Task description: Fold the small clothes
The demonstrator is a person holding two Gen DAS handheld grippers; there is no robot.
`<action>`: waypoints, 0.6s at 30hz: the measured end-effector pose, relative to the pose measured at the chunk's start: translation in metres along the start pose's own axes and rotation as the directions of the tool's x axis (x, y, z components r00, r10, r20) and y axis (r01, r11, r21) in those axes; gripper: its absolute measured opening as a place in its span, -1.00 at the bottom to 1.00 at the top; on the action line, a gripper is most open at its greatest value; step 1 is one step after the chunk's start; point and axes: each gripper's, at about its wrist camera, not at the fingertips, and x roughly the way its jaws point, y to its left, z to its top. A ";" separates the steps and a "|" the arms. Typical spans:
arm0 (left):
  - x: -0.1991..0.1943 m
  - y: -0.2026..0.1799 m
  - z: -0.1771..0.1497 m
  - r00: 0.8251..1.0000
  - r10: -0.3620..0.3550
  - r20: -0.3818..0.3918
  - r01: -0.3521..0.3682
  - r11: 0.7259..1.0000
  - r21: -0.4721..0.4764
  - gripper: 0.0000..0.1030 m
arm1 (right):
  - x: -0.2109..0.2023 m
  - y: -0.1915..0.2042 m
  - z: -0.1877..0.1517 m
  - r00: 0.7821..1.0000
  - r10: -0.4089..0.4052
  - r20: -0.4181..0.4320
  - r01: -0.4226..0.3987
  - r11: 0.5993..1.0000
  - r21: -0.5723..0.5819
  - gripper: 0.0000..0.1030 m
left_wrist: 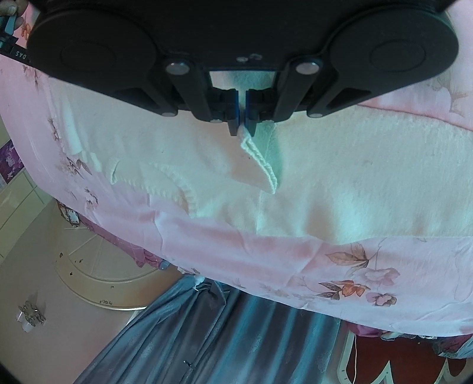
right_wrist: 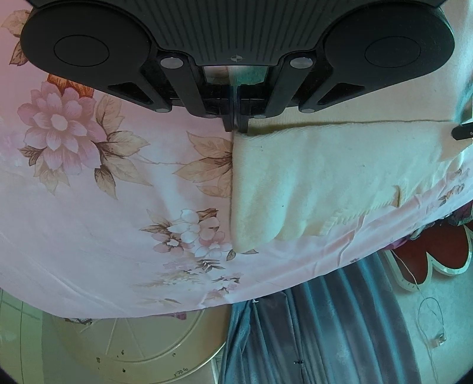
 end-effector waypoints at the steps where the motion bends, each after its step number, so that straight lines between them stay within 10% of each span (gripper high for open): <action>1: 0.000 0.000 0.000 1.000 0.001 0.001 -0.001 1.000 0.003 -0.93 | 0.001 0.000 0.000 1.000 -0.002 0.000 0.002 1.000 -0.003 -0.98; 8: 0.002 0.003 -0.005 1.000 0.007 -0.004 -0.007 1.000 -0.008 -0.93 | 0.000 0.001 0.003 1.000 0.001 -0.015 -0.001 1.000 -0.020 -0.98; 13: -0.028 -0.003 -0.002 0.983 0.126 0.130 -0.132 0.991 0.033 -0.34 | -0.033 -0.003 0.014 0.994 0.039 0.097 -0.034 0.998 -0.046 -0.97; 18: -0.012 -0.049 -0.002 0.993 0.031 0.116 -0.050 0.986 0.161 -0.13 | -0.007 0.025 0.022 0.993 0.112 0.040 -0.108 0.990 -0.088 -0.97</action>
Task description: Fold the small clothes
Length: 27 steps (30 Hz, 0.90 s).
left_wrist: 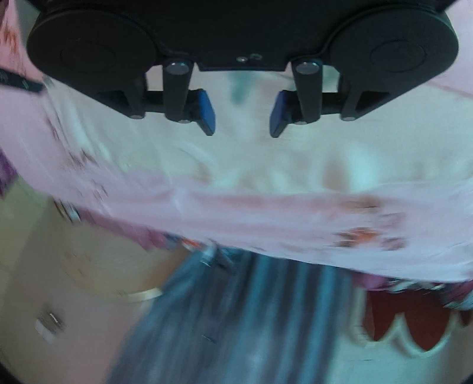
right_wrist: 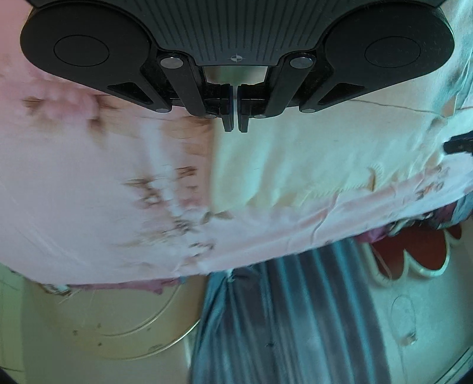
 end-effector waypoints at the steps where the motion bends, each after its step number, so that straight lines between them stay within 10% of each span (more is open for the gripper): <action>1: 0.009 -0.008 -0.003 1.000 -0.001 -0.015 0.001 1.000 0.019 -0.09 | 0.006 0.005 -0.001 1.000 0.014 -0.016 -0.014 1.000 -0.005 -0.97; 7: 0.020 0.016 -0.013 0.996 0.071 -0.045 -0.073 0.997 -0.030 -0.18 | 0.010 -0.008 -0.008 0.997 0.015 -0.071 -0.015 1.000 0.010 -0.98; 11: 0.016 0.029 0.000 0.993 0.118 0.000 -0.118 0.992 -0.045 -0.06 | 0.005 -0.024 0.024 0.999 -0.012 0.047 0.008 0.997 0.079 -0.95; 14: 0.024 0.042 0.008 0.991 0.131 -0.007 -0.131 0.987 -0.092 -0.06 | 0.027 -0.044 0.049 0.998 0.000 0.070 -0.013 0.981 0.192 0.06; 15: 0.028 0.045 0.010 0.991 0.129 -0.019 -0.131 0.986 -0.104 -0.09 | 0.033 -0.050 0.055 0.997 0.010 0.072 -0.025 0.976 0.216 0.07; 20: 0.038 0.055 0.012 0.997 0.036 -0.063 -0.044 0.991 -0.130 -0.37 | 0.062 -0.074 0.075 0.994 0.089 0.057 -0.101 0.950 0.296 0.04; 27: 0.041 0.055 0.003 0.999 0.038 -0.022 -0.040 0.993 -0.111 -0.88 | 0.090 -0.088 0.070 0.990 0.139 0.002 -0.131 0.928 0.349 -0.90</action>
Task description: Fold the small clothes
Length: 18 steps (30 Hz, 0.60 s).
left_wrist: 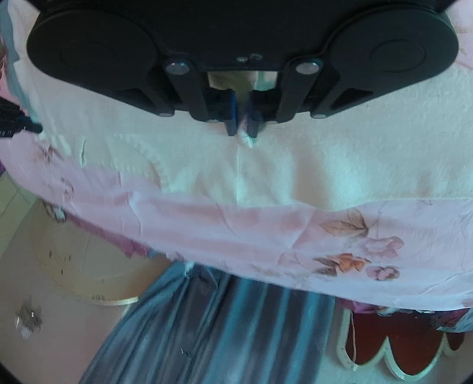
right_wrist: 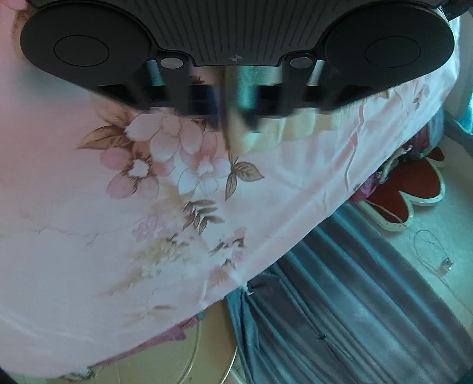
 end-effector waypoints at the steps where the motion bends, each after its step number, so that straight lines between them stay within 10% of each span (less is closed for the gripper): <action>1: -0.001 0.001 -0.003 1.000 0.012 0.012 -0.012 1.000 -0.001 -0.89 | -0.001 0.002 -0.001 1.000 -0.026 0.015 0.027 0.999 -0.036 -0.91; 6: -0.002 -0.001 -0.008 0.999 0.024 0.032 -0.024 1.000 0.006 -0.87 | 0.002 0.009 -0.005 0.996 -0.087 0.018 0.088 0.992 -0.094 -0.90; 9: -0.009 0.001 -0.002 0.999 0.037 0.021 -0.037 0.999 0.001 -0.50 | -0.013 0.017 -0.006 0.984 -0.158 0.079 0.166 0.979 -0.117 -0.80; 12: -0.027 -0.018 -0.002 0.992 0.078 0.095 -0.087 0.992 0.095 -0.14 | -0.023 0.039 -0.014 0.993 -0.085 0.083 0.100 0.975 -0.199 -0.80; 18: -0.004 -0.066 -0.011 0.998 0.051 0.028 -0.056 0.969 0.239 -0.10 | 0.015 0.107 -0.061 0.999 -0.034 -0.038 0.013 0.888 -0.459 -0.78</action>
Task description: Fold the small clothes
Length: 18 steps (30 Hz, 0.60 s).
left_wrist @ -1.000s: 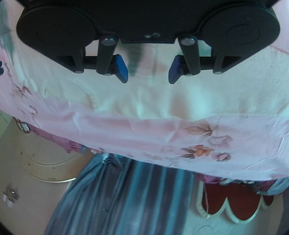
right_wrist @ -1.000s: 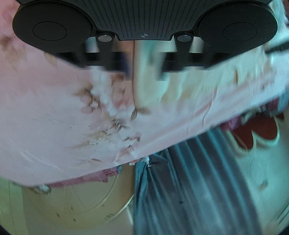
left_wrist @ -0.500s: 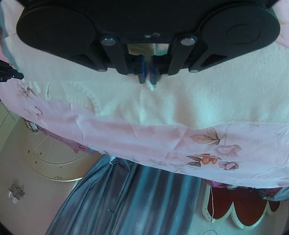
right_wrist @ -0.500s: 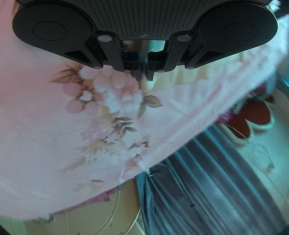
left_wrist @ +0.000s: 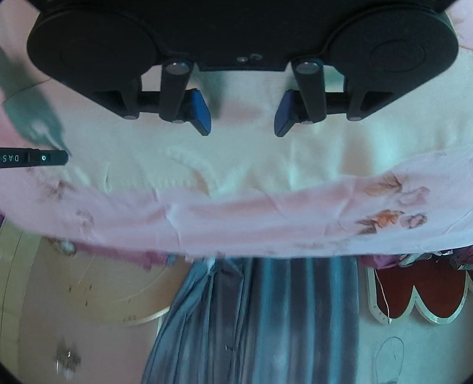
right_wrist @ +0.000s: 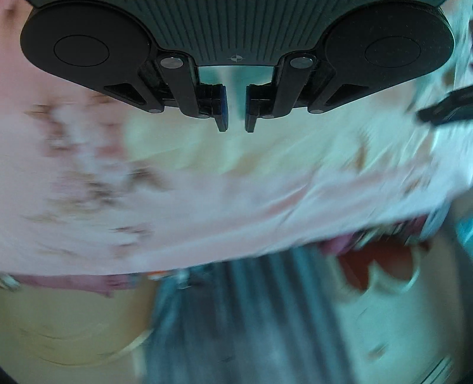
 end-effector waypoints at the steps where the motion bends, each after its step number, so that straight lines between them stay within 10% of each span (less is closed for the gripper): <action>1: 0.005 0.003 -0.002 1.000 0.014 -0.018 -0.014 1.000 -0.012 -0.09 | 0.003 -0.001 0.000 1.000 -0.029 -0.001 0.029 1.000 -0.004 -0.78; 9: 0.009 0.024 0.000 0.997 0.056 -0.052 -0.059 0.996 -0.064 -0.15 | 0.006 -0.077 0.015 0.973 -0.231 -0.018 0.231 0.962 0.148 -0.78; 18: -0.016 0.012 0.003 1.000 0.029 -0.010 -0.029 0.999 -0.022 -0.16 | -0.019 -0.070 0.017 0.989 -0.145 -0.031 0.148 0.978 0.146 -0.78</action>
